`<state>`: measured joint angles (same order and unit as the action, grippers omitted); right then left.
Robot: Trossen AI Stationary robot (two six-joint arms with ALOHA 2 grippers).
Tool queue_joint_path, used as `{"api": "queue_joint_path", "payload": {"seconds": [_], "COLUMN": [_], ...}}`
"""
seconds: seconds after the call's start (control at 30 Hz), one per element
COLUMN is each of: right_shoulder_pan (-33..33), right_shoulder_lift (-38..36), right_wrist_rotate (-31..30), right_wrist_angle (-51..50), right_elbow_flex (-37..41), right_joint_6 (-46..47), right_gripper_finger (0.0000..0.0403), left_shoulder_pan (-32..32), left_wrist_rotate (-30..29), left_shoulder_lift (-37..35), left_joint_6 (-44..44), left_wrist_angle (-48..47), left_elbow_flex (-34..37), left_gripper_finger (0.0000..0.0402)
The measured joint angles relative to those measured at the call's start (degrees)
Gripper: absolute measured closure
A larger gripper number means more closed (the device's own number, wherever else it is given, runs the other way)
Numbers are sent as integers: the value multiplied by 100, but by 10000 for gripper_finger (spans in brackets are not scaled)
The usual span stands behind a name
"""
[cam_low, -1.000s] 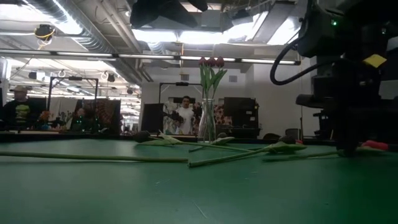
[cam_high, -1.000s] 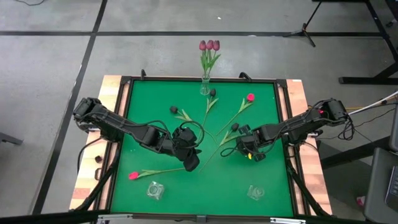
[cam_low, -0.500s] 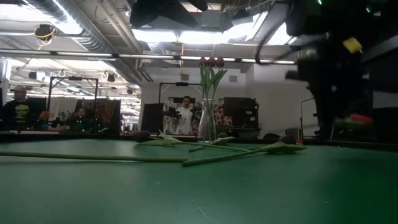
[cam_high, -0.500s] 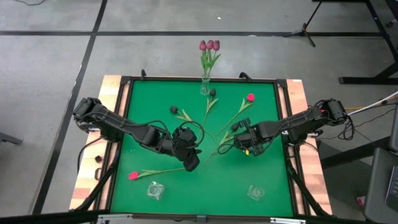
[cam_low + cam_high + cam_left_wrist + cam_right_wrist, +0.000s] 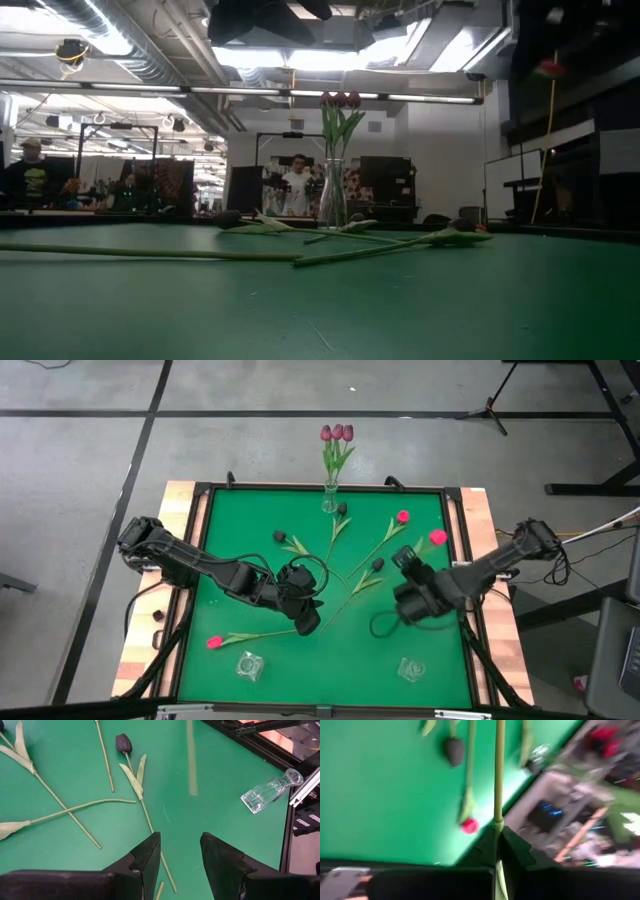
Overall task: Sort flowers into vase by color
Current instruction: Put the middle red tulip into the bottom left transparent vase
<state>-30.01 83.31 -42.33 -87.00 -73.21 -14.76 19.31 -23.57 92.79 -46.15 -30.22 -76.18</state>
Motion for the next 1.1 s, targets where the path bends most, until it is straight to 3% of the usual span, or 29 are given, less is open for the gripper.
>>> {"api": "queue_joint_path", "payload": {"seconds": [0.4,0.7,0.93,1.1], "right_shoulder_pan": [-1423,-1765,-1765,-1765], "right_shoulder_lift": [0,17,17,17], "right_wrist_rotate": [-213,-417,-644,-914], "right_wrist_angle": [-7,-18,14,191], "right_elbow_flex": [-592,-592,-592,-592], "right_joint_6": [1012,874,566,213], "right_gripper_finger": [396,389,388,387], "left_shoulder_pan": [-54,-328,-411,-507], "left_wrist_rotate": [-1026,-1184,-748,772], "left_shoulder_lift": [0,0,0,355], "left_joint_6": [-696,-626,-617,-103], "left_wrist_angle": [183,1602,2191,3849], "left_elbow_flex": [0,0,2,2], "left_gripper_finger": [265,265,265,265]}}
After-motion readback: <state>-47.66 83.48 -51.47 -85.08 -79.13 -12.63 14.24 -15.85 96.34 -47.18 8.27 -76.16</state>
